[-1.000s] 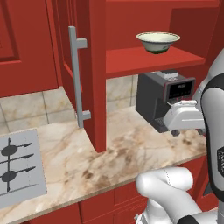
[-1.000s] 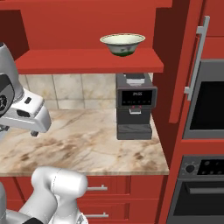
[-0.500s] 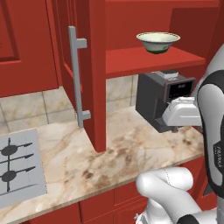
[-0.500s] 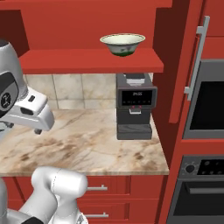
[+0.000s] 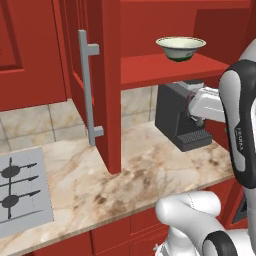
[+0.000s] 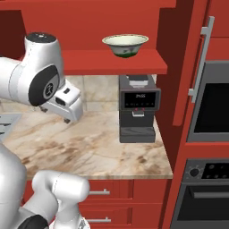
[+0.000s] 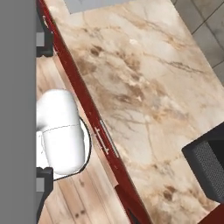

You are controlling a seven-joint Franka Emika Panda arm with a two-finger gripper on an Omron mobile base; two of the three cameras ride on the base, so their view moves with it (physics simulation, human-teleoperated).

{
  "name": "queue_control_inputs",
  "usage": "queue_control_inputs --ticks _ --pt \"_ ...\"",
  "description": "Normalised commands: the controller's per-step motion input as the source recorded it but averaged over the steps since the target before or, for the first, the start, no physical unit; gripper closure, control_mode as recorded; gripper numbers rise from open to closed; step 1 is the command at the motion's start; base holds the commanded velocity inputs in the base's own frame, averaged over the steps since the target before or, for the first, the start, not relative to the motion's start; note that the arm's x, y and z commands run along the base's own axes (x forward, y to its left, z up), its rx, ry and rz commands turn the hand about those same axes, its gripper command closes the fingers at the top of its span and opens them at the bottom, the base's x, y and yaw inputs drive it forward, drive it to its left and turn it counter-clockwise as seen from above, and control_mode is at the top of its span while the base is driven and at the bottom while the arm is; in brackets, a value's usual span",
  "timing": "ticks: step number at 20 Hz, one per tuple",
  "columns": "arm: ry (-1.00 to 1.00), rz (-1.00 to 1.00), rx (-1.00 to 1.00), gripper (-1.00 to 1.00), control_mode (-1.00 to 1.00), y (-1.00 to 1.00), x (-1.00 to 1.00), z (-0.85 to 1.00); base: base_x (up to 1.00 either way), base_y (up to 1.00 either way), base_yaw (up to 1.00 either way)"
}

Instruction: Move the bowls from the cabinet to the plates on the dining table.

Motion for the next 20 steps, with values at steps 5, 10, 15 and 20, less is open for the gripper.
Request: queue_control_inputs --ticks 5,10,15,20 --pt "-0.01 -0.16 0.06 -1.0 -1.0 -0.04 0.16 0.02 0.0 0.0 0.0" --pt "-0.08 -0.12 0.0 -1.0 -1.0 0.02 0.3 0.01 0.0 0.0 0.0" --pt "-0.07 -0.04 -0.01 -1.0 -1.0 -0.09 0.01 0.28 0.0 0.0 0.0" --pt "-0.01 0.0 0.0 -1.0 -1.0 -0.32 -0.77 0.5 0.0 0.0 0.0"
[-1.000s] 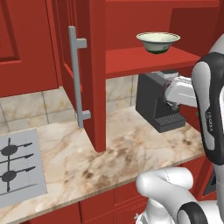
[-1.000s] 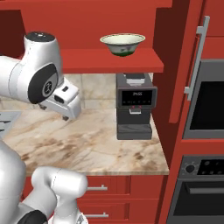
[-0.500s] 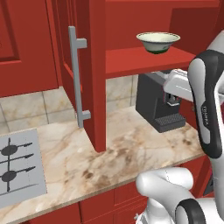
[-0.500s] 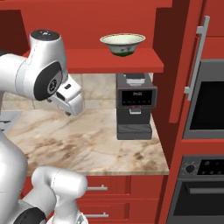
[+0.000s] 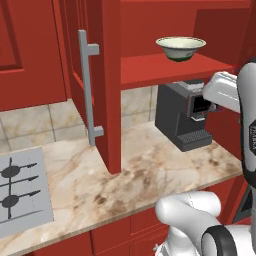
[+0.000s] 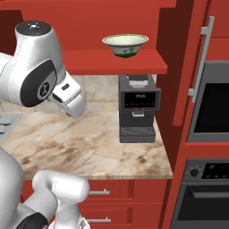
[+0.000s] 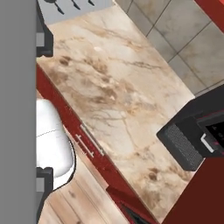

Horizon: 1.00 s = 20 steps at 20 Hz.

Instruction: Move the bowls from the cabinet to the plates on the dining table.

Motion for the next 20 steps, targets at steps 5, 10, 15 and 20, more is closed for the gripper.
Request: queue_control_inputs --ticks 5,10,15,20 --pt "-0.04 -0.01 0.0 -1.0 -1.0 -0.44 -0.61 0.33 0.0 0.0 0.0" --pt "-0.03 -0.15 0.0 -1.0 -1.0 -0.29 0.09 0.05 0.0 0.0 0.0" --pt "0.0 -0.24 0.0 -1.0 -1.0 -0.09 0.33 0.03 0.0 0.0 0.0" --pt "0.0 -0.31 0.0 -1.0 -1.0 -0.06 0.26 0.07 0.0 0.0 0.0"
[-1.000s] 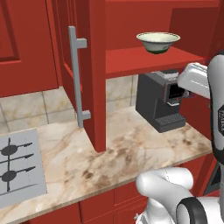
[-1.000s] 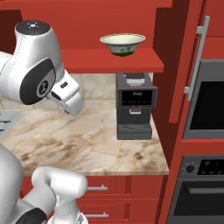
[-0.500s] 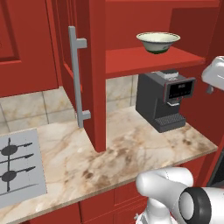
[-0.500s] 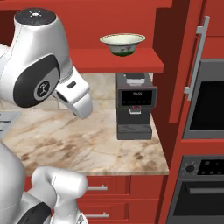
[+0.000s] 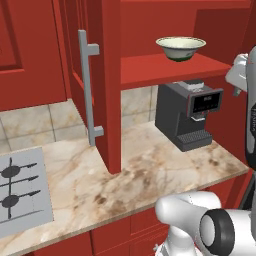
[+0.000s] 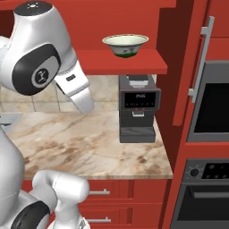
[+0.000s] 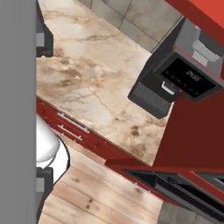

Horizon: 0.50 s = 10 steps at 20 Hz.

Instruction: Move the bowls from the cabinet to the plates on the dining table.

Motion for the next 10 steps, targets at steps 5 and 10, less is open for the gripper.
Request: queue_control_inputs --ticks 5,10 --pt "-0.11 -0.21 0.1 -1.0 -1.0 0.0 0.01 0.1 0.0 0.0 0.0" --pt "-0.08 -0.09 0.17 -1.0 -1.0 0.0 0.26 0.02 0.0 0.0 0.0"
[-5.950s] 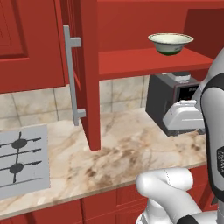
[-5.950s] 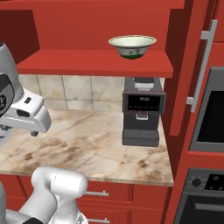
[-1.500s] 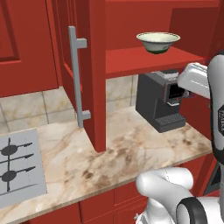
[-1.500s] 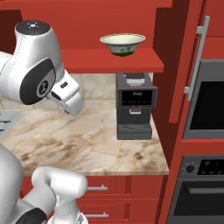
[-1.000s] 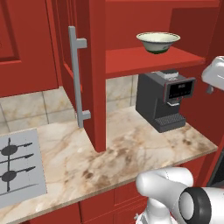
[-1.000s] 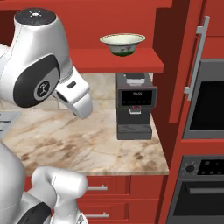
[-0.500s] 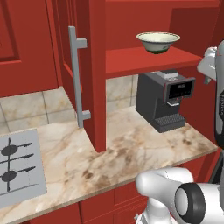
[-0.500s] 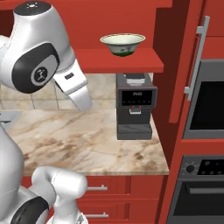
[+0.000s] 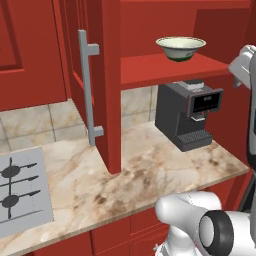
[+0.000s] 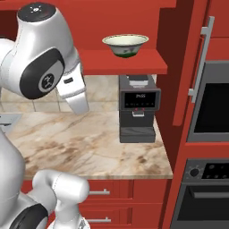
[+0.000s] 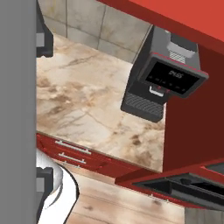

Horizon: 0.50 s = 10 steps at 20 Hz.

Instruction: Move the bowls from the cabinet to the plates on the dining table.

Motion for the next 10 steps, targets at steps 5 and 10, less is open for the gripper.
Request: queue_control_inputs --ticks 5,10 --pt "0.0 -0.02 0.11 -1.0 -1.0 0.0 0.53 0.25 0.0 0.0 0.0" --pt "0.0 -0.02 0.05 -1.0 -1.0 -0.01 0.5 0.49 0.0 0.0 0.0"
